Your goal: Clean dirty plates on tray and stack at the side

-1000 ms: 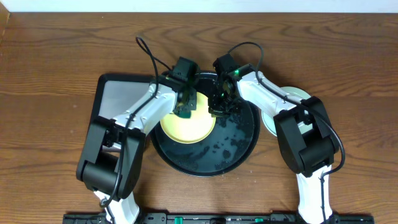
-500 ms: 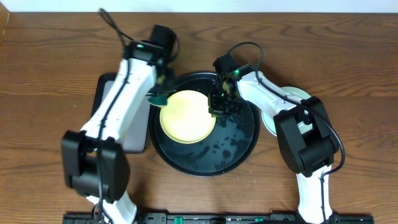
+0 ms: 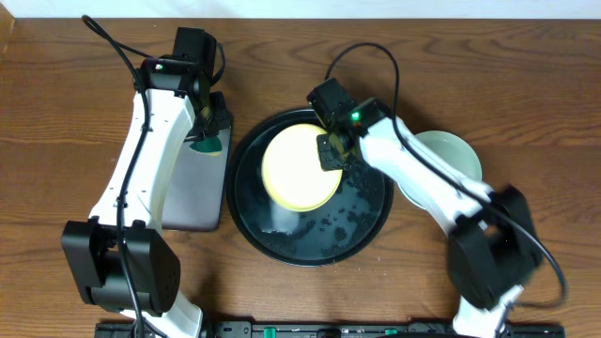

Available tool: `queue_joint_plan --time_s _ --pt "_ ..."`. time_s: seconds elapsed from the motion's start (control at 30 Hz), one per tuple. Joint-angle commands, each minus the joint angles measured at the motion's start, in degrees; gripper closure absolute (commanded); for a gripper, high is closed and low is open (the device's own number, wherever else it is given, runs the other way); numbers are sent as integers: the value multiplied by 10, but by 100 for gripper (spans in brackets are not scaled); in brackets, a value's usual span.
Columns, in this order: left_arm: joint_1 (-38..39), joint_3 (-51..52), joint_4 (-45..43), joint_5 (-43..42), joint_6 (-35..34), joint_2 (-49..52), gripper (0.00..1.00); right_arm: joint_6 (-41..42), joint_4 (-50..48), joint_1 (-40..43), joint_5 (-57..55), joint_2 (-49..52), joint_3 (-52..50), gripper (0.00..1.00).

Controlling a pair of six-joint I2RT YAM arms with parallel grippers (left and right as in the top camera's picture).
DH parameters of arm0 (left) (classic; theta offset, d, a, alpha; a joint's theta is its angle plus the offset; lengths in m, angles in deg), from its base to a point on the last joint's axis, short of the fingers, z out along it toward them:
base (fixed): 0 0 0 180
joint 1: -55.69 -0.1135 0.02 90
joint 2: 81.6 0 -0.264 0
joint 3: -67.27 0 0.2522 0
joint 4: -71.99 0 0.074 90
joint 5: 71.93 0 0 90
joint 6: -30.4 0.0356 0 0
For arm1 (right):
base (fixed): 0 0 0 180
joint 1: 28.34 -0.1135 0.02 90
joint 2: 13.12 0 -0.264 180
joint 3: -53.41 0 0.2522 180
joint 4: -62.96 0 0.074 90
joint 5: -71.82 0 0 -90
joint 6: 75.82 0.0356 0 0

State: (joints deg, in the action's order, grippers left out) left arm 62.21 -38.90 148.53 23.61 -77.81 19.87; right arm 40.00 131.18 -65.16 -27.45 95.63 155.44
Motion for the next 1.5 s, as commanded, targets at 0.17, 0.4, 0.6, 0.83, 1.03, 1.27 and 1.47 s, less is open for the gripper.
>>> queue_joint_plan --time_s 0.17,0.4,0.6,0.83,1.03,1.27,1.47 --pt "-1 -12 0 10 -5 -7 92 -28 33 -99 -359 -71 1 99" --pt "-1 -12 0 10 -5 -7 92 -28 60 -180 -588 -89 1 99" --pt "-1 -12 0 10 -5 -7 92 -28 73 -225 -716 -89 1 99" --pt "-1 -12 0 10 -5 -7 93 -35 70 -256 -815 -89 1 99" --pt "-1 -12 0 10 -5 -7 93 -36 66 -257 -815 -91 1 99" --pt "-1 -12 0 10 -5 -7 93 -21 67 -238 -670 -90 1 99" --pt "-1 -12 0 10 -5 -7 92 -12 65 -160 -341 -90 -3 99"
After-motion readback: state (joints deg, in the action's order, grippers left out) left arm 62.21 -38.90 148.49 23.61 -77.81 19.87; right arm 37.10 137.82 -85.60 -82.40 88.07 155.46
